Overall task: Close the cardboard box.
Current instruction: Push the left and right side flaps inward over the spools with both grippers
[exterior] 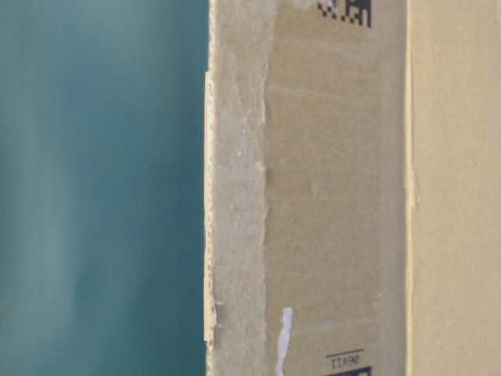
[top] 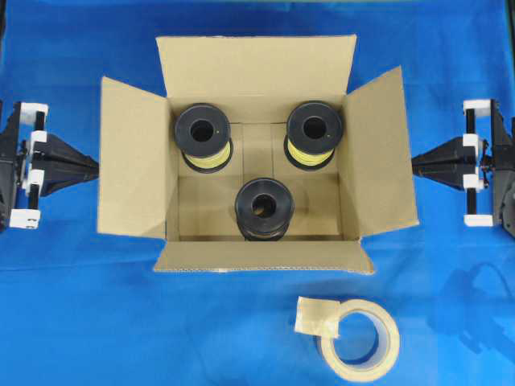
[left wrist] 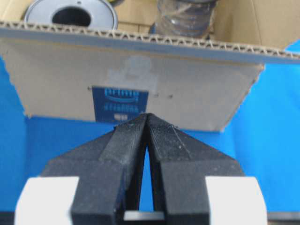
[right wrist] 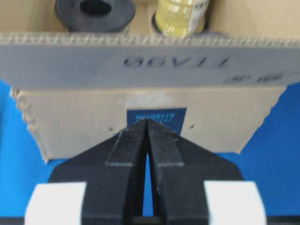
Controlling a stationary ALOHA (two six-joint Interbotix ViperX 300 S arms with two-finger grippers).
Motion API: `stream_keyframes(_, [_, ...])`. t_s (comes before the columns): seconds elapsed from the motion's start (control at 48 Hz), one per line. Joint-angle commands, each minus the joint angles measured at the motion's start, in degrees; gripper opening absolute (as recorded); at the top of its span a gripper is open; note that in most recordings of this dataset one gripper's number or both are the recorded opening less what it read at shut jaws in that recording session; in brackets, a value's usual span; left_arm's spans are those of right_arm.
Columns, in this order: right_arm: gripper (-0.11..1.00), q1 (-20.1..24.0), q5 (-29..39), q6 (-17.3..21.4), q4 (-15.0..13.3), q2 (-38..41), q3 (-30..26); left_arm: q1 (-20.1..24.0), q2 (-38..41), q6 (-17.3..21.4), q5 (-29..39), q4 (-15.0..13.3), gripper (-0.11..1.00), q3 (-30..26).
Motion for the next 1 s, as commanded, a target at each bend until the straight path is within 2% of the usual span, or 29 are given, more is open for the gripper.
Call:
stream_keyframes(0.0, [0.00,-0.44,-2.29,0.00,0.00,2.20,-2.37,0.09,3.43,0.53,-3.96,0.00,0.00,-2.81])
stream_keyframes(0.438, [0.00,-0.62,-6.33,-1.23,-0.62,13.36,-13.01,0.35,18.81,3.96,-8.53,0.09,0.00,-15.82])
stream_keyframes(0.73, [0.00,-1.23,-9.93,-1.14,-0.53,25.22,-19.16,2.11,30.41,4.83,-10.99,0.09,0.00,-23.29])
stream_keyframes(0.98, [0.00,-2.20,-10.20,-0.88,-0.18,34.54,-22.41,2.46,38.67,5.36,-11.16,0.00,0.00,-26.81])
